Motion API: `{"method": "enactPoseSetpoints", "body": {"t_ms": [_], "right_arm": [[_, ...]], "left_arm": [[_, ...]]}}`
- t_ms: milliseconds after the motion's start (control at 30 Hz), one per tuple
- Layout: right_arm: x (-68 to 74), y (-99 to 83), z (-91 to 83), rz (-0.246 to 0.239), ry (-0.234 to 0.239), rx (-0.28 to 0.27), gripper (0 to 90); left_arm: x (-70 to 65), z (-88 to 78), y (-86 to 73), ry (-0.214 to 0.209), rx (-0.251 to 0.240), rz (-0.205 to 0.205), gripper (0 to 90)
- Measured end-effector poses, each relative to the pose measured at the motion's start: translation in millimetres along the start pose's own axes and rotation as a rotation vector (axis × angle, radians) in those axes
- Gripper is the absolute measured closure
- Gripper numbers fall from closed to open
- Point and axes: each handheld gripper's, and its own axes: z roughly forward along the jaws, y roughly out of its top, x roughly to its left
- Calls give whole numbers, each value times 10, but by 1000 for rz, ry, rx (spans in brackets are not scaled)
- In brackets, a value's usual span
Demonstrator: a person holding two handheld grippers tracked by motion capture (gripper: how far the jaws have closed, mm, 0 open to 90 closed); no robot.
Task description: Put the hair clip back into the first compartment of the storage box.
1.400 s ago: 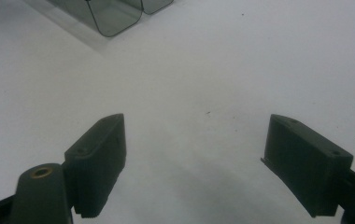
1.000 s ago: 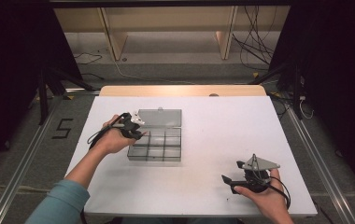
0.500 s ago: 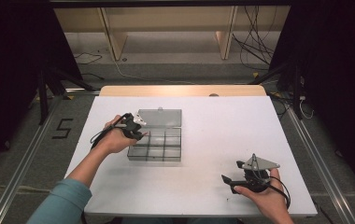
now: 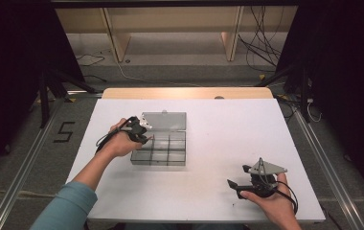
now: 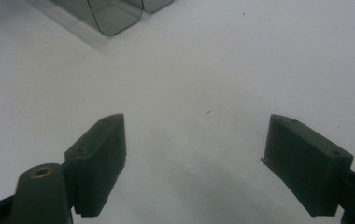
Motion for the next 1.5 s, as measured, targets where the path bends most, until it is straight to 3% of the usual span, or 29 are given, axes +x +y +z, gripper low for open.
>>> {"method": "enactPoseSetpoints", "body": {"t_ms": [600, 1233, 1500], "right_arm": [[0, -2, -1, -2, 2, 1, 219], [1, -1, 1, -5, 4, 3, 218], [4, 0, 3, -6, 6, 4, 217]], "left_arm": [[-17, 61, 8, 1, 24, 5, 838], [-18, 87, 26, 12, 15, 10, 835], [-22, 105, 28, 29, 30, -13, 834]]}}
